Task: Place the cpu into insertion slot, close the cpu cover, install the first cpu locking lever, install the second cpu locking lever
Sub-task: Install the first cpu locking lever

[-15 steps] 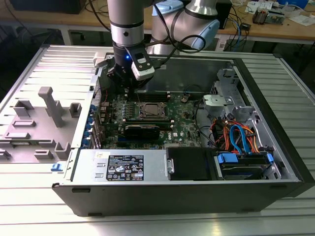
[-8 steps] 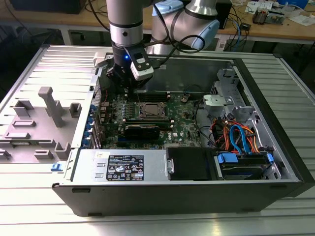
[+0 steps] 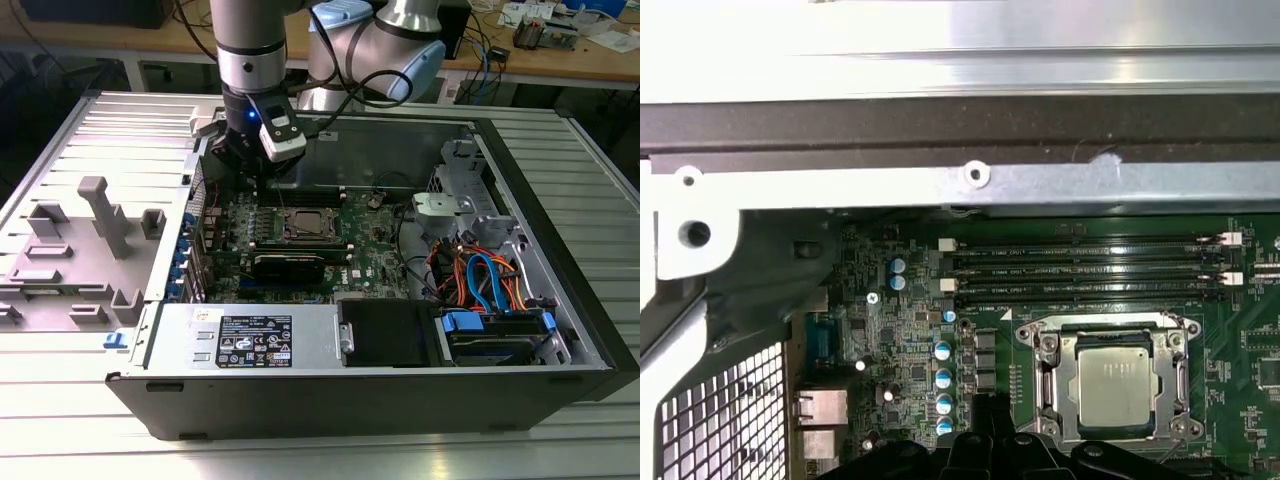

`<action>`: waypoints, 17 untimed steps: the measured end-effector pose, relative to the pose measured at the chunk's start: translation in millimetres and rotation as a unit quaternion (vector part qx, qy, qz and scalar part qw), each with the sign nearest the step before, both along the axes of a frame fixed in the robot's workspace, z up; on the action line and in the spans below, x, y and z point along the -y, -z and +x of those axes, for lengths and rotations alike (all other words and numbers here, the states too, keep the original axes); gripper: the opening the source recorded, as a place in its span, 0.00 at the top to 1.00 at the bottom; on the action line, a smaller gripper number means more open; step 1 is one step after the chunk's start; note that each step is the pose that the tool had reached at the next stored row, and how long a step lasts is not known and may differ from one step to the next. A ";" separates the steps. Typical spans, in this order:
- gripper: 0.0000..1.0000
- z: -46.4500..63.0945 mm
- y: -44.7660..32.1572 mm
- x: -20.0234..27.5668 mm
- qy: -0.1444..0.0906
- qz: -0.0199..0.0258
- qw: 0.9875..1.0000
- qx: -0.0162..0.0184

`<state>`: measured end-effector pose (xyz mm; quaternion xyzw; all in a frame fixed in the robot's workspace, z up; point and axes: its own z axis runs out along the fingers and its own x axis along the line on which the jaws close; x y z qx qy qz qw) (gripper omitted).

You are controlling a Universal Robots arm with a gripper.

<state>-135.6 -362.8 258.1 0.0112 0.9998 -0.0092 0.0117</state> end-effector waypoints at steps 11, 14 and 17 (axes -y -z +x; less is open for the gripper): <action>0.89 0.0 0.1 -5.6 -0.011 0.000 1.000 -0.002; 0.89 0.0 0.1 -7.3 -0.006 0.000 1.000 -0.002; 0.89 -0.1 0.2 -7.9 -0.006 0.000 1.000 -0.002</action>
